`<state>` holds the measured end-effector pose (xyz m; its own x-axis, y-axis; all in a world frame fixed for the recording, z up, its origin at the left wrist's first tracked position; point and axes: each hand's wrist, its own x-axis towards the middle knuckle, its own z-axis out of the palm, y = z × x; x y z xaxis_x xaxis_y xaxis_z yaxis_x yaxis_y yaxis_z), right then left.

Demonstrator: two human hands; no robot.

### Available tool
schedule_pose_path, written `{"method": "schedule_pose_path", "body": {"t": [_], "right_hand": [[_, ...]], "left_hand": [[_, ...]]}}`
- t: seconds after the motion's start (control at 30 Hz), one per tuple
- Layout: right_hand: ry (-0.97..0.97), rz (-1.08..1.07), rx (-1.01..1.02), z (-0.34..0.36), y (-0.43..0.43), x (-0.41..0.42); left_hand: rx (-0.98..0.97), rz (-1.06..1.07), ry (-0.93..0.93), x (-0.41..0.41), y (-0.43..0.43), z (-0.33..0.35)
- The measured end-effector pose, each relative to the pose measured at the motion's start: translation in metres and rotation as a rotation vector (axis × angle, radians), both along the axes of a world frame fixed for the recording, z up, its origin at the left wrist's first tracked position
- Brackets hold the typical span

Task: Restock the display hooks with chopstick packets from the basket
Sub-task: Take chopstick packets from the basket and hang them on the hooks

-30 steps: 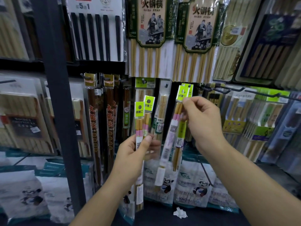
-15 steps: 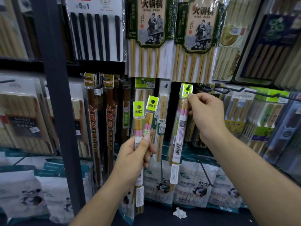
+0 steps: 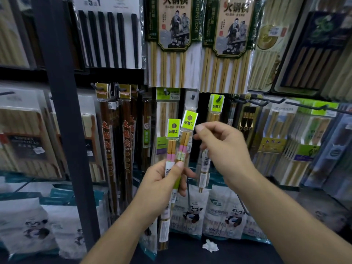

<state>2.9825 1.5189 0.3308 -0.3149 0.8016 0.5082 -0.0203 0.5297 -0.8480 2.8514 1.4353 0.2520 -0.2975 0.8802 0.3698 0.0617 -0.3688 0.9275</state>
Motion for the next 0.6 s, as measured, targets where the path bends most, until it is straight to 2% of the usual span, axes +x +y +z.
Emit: {"method": "schedule_pose_path", "body": {"t": [0.27, 0.6], "right_hand": [[0.037, 0.091, -0.042, -0.002, -0.007, -0.004], [0.215, -0.114, -0.05, 0.03, 0.02, 0.009]], "left_hand": [[0.009, -0.092, -0.057, 0.006, -0.002, 0.001], [0.022, 0.025, -0.088, 0.003, 0.002, -0.002]]}}
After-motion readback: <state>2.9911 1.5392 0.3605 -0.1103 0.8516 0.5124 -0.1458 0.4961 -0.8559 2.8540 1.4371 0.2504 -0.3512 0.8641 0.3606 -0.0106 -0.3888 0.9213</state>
